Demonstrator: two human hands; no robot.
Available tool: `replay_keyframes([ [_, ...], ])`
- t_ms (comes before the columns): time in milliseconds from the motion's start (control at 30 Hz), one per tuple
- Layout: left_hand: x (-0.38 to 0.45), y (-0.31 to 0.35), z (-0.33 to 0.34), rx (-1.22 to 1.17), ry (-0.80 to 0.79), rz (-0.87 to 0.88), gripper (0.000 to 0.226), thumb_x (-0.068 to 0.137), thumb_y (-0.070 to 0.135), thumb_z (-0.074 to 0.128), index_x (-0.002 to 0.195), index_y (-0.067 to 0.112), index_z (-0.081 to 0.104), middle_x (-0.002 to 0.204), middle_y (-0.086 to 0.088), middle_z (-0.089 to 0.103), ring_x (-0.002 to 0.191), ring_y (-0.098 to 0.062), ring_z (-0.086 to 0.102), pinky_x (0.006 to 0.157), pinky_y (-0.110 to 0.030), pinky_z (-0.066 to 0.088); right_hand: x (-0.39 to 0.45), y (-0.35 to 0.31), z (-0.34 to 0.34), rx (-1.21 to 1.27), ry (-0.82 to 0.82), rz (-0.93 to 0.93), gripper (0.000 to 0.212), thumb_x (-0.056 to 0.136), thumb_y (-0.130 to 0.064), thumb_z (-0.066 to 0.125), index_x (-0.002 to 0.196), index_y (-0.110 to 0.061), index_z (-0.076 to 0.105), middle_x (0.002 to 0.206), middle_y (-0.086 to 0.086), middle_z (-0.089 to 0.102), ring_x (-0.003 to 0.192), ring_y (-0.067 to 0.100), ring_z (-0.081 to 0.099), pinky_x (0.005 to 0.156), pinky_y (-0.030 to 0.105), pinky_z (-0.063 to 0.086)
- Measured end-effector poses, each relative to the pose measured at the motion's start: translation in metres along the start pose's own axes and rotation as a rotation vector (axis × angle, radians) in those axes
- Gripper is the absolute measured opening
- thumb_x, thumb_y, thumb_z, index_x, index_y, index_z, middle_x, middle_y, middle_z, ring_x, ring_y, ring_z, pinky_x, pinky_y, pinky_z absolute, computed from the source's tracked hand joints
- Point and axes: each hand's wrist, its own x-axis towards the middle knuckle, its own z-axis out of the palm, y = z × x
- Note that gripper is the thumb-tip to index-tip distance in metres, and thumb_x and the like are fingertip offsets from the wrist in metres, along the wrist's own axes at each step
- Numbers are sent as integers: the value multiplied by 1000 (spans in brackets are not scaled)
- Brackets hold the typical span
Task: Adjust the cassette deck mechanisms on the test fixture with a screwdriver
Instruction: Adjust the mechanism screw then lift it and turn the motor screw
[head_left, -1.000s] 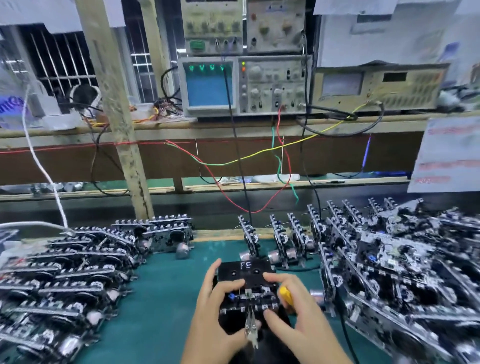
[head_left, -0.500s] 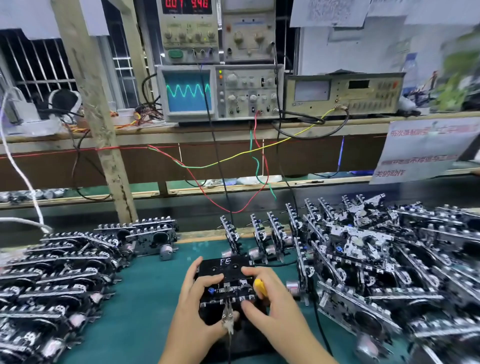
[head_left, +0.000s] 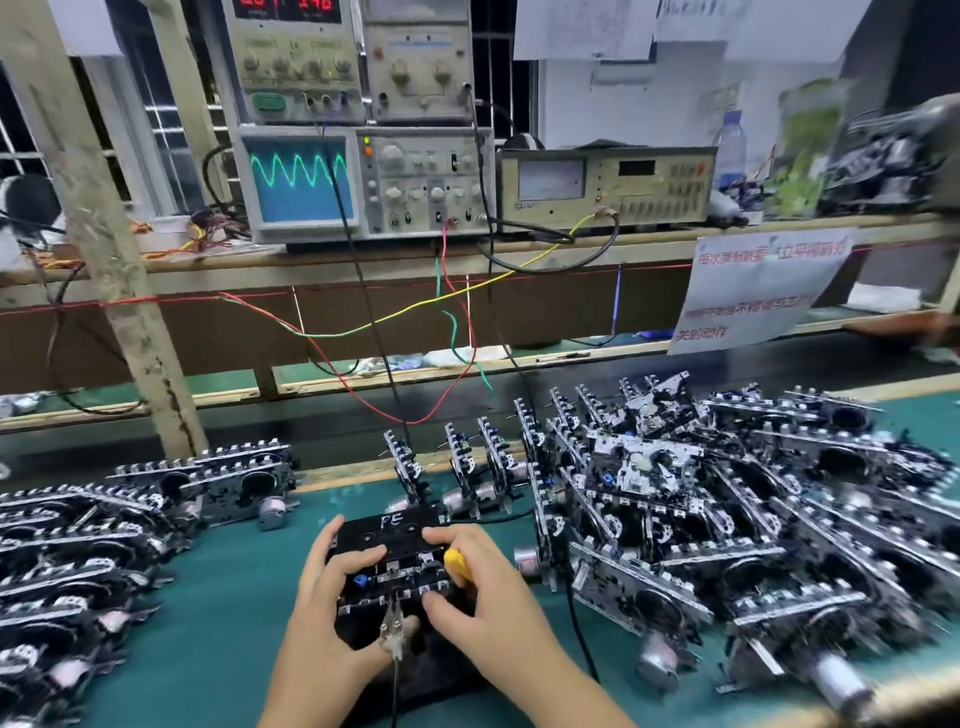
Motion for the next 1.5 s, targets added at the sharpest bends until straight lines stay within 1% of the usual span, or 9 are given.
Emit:
replay_keyframes([
  [100, -1, 0, 0, -2, 1, 7, 78, 58, 19, 96, 116, 56, 59, 156, 31, 25, 134, 16, 36, 102, -35, 39, 1, 0, 1, 21, -7, 4, 43, 90, -31, 63, 129, -44, 51, 123, -37, 44, 106, -9, 50, 88, 11, 41],
  [300, 0, -1, 0, -7, 0, 14, 77, 60, 14, 95, 114, 56, 59, 156, 32, 26, 135, 8, 39, 101, -34, 41, 1, 1, -1, 14, -8, 7, 43, 90, -33, 62, 129, -45, 50, 108, -44, 42, 95, -15, 48, 80, 11, 40],
  [567, 1, -2, 1, -9, 8, 19, 78, 59, 12, 95, 113, 56, 60, 155, 30, 28, 132, 12, 40, 99, -35, 43, 0, -1, -3, 12, -27, 11, 43, 92, -32, 62, 131, -45, 49, 104, -47, 41, 92, -16, 47, 78, 10, 40],
  [700, 2, -4, 1, -13, -11, 24, 78, 58, 13, 97, 114, 54, 61, 154, 31, 29, 127, 21, 38, 97, -25, 44, 0, -2, -4, 15, -30, 13, 43, 92, -32, 62, 132, -43, 50, 103, -46, 41, 90, -14, 47, 79, 12, 40],
  [800, 2, -3, 1, -12, -9, 13, 79, 57, 16, 98, 116, 53, 61, 154, 31, 29, 127, 22, 37, 95, -31, 43, 0, -2, -5, 14, -35, 17, 43, 93, -33, 61, 133, -43, 50, 104, -46, 40, 90, -15, 46, 79, 12, 40],
  [967, 1, -3, 1, -7, 2, 11, 78, 58, 16, 97, 116, 53, 61, 155, 31, 29, 132, 13, 39, 99, -37, 44, 0, -2, -4, 18, -39, 24, 43, 93, -34, 61, 133, -45, 48, 109, -44, 41, 95, -14, 47, 81, 13, 41],
  [1133, 0, 2, 0, -19, 17, 17, 70, 51, 39, 88, 113, 57, 60, 154, 31, 29, 135, 6, 40, 104, -42, 43, -1, 0, -2, 46, -26, 26, 42, 93, -32, 61, 130, -46, 49, 105, -45, 42, 94, -16, 47, 79, 10, 39],
  [1367, 0, 1, 1, -28, 26, 21, 76, 58, 14, 97, 111, 56, 62, 155, 29, 30, 140, -12, 42, 108, -53, 43, -1, 1, 0, 59, -20, 31, 42, 93, -33, 61, 130, -48, 48, 106, -45, 43, 94, -19, 47, 79, 12, 39],
  [1500, -1, 5, 1, -22, 24, 14, 76, 59, 12, 95, 111, 56, 61, 154, 31, 29, 138, -11, 44, 107, -47, 42, -1, 2, 0, 57, -24, 36, 43, 93, -34, 61, 131, -49, 47, 107, -45, 43, 95, -20, 46, 80, 14, 38],
])
